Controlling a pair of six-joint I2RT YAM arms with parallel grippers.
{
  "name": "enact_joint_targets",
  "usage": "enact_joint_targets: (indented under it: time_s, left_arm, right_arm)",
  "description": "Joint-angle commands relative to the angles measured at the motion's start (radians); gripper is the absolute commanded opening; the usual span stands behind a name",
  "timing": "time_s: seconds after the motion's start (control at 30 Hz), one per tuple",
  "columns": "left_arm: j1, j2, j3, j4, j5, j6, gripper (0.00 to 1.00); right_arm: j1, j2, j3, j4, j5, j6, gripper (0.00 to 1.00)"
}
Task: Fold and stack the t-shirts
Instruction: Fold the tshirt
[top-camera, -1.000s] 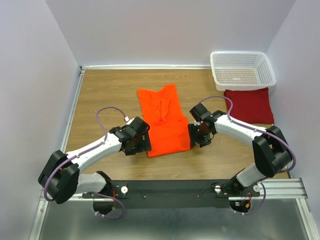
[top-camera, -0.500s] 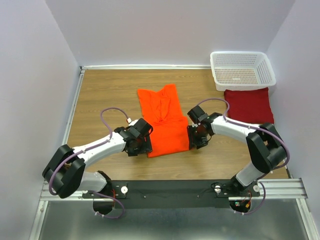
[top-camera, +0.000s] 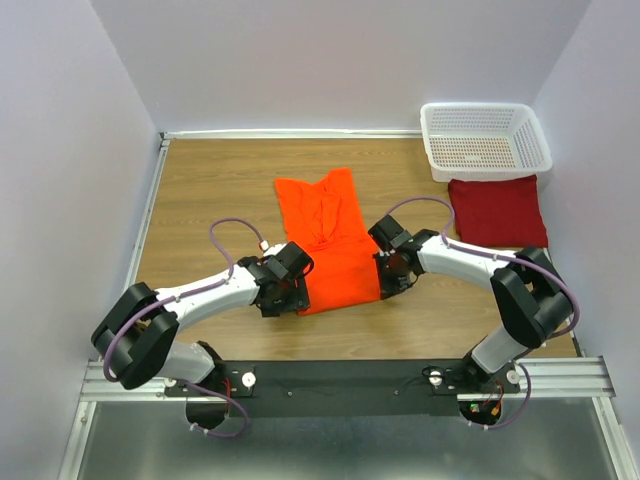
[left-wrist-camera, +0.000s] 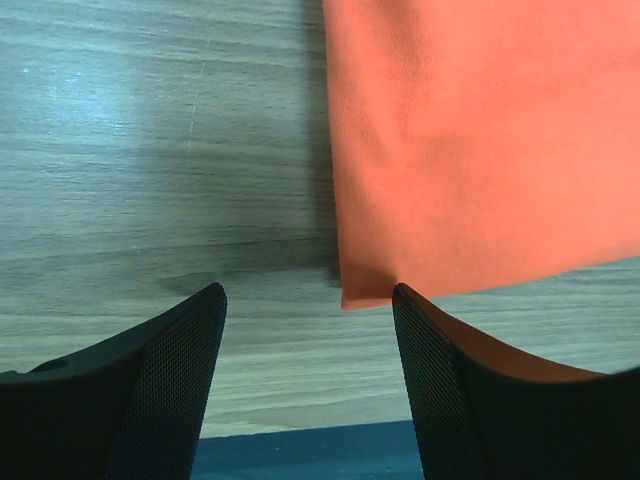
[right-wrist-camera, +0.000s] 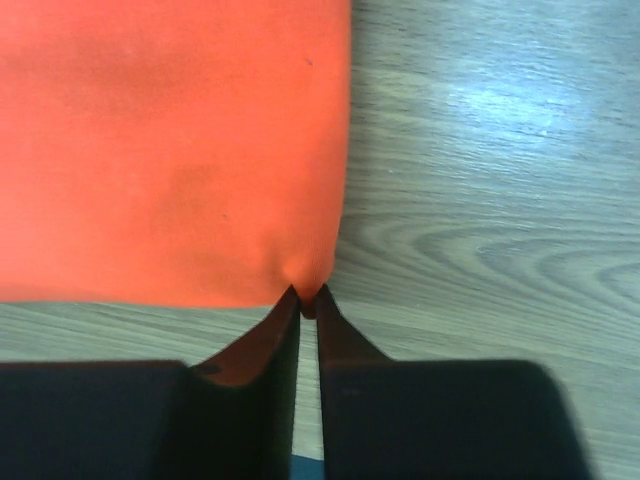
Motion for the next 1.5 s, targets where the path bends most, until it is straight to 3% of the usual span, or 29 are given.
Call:
enact_joint_targets:
  time_s: [0.0, 0.03, 0.2, 0.67, 1.0, 1.47]
  left_arm:
    - [-0.013, 0.002, 0.015, 0.003, -0.051, -0.051, 0.75]
    - [-0.015, 0.005, 0.016, 0.003, -0.051, -0.063, 0.75]
    - [-0.03, 0.025, 0.032, -0.004, -0.065, -0.112, 0.74]
    - [-0.136, 0.157, 0.108, -0.076, -0.134, -0.247, 0.56]
    - [-0.16, 0.171, 0.113, -0.113, -0.166, -0.31, 0.56]
    - [-0.151, 0.174, 0.108, -0.118, -0.214, -0.286, 0.56]
  right_arm:
    - [0.015, 0.093, -0.084, 0.043, 0.058, -0.002, 0.06]
    - [0.018, 0.091, -0.081, 0.043, 0.056, -0.002, 0.01]
    - [0.018, 0.087, -0.072, 0.044, 0.036, -0.011, 0.01]
    - [0.023, 0.073, -0.072, 0.047, 0.012, -0.058, 0.01]
    - [0.024, 0.071, -0.101, 0.066, 0.007, -0.075, 0.01]
    - [0.023, 0.061, -0.107, 0.069, 0.009, -0.068, 0.01]
